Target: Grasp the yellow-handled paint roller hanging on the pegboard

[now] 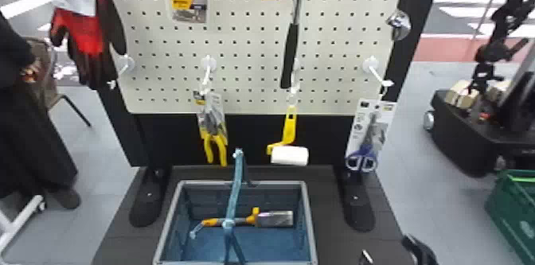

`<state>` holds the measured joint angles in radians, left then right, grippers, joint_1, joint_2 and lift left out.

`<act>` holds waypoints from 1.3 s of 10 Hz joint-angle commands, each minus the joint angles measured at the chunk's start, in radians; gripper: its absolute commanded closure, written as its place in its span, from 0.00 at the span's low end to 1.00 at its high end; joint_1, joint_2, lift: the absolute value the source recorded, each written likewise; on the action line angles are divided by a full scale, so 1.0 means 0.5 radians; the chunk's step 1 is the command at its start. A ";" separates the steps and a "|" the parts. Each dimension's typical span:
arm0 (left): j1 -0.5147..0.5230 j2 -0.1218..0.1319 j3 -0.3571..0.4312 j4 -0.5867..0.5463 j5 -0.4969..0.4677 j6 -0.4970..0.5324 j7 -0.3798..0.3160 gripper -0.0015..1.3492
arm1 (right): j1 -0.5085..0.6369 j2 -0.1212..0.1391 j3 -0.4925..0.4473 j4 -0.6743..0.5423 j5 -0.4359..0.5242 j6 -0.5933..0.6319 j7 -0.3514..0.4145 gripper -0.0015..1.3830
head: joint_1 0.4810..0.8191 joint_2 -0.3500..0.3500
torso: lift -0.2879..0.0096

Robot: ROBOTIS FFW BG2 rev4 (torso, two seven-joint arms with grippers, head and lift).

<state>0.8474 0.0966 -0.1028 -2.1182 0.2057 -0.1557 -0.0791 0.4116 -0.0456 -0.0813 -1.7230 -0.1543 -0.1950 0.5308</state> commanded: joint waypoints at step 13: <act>-0.246 0.046 -0.101 0.214 0.067 -0.008 -0.001 0.11 | -1.381 -0.059 0.555 0.778 -0.093 0.399 0.485 0.15 | 0.20 0.50 | 0.63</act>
<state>0.7352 0.1183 -0.1486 -2.0193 0.2362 -0.1572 -0.0794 -0.2466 -0.0689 0.1642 -1.3666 -0.1803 0.0044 0.7731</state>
